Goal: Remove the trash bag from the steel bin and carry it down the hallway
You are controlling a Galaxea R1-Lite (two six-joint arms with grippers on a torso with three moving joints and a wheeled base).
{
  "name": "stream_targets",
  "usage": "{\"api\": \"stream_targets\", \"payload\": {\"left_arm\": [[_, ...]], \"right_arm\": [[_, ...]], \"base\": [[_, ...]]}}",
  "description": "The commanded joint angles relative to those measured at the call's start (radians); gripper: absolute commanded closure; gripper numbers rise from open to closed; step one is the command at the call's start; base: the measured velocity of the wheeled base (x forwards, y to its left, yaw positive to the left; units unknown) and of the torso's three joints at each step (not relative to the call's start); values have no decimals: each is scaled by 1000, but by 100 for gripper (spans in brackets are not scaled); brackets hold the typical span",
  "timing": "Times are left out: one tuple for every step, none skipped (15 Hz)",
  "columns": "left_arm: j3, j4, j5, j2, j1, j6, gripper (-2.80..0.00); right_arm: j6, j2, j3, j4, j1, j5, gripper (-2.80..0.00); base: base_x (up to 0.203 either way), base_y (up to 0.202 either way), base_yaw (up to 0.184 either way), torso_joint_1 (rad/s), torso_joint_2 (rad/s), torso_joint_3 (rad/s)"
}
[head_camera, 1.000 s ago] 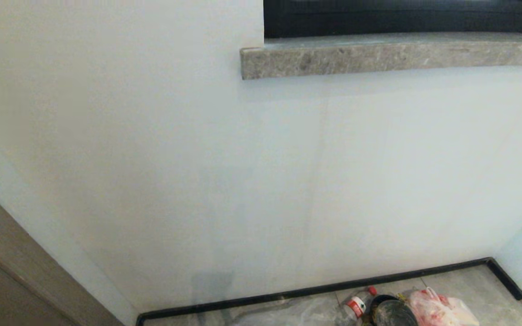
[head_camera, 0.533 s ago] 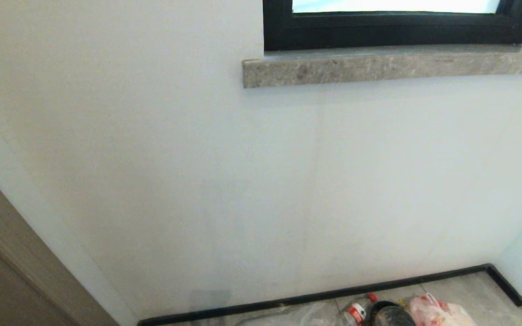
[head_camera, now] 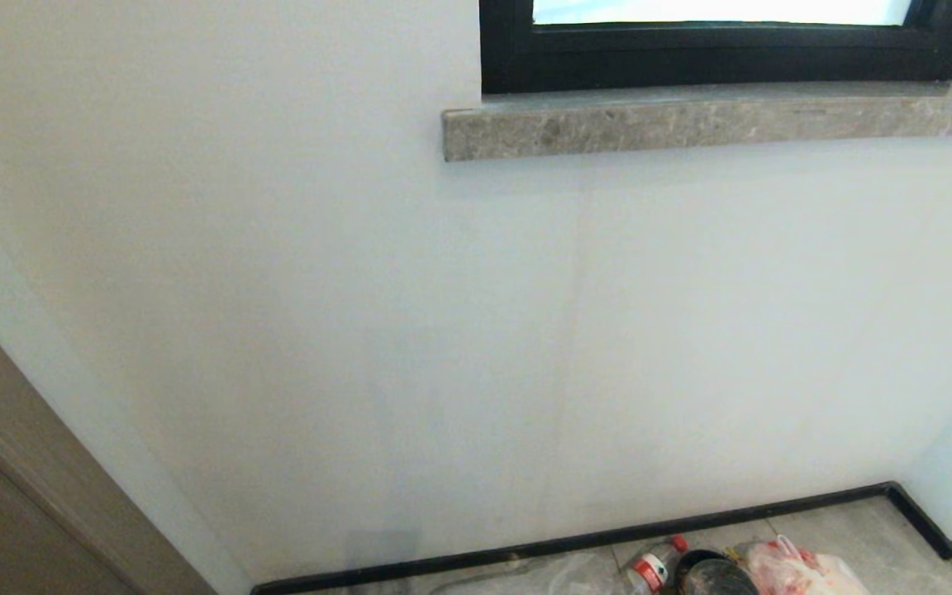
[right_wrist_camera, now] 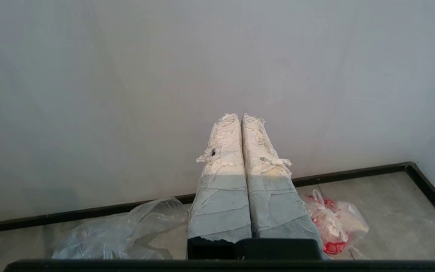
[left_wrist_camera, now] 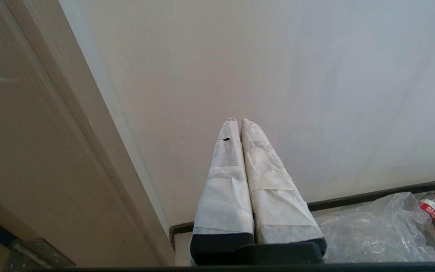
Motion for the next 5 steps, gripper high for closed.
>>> {"api": "stream_targets", "payload": {"left_arm": [[2,-1,0,1,0,0,0],[2,0,0,1,0,0,0],[2,0,0,1,0,0,0],[2,-1,0,1,0,0,0],[2,0,0,1,-1,0,0]], "right_arm": [[0,-1,0,-3,0,0,0],[0,-1,0,-5,-1,1,0],[8,-1,1,-6,1,0,0],[12,-1,0,-4,-1,-3,0],[12,-1,0,-4,-1,-3,0]], "base": [[0,0,0,0,0,0],[0,0,0,0,0,0],[0,0,0,0,0,0],[0,0,0,0,0,0],[0,0,0,0,0,0]]}}
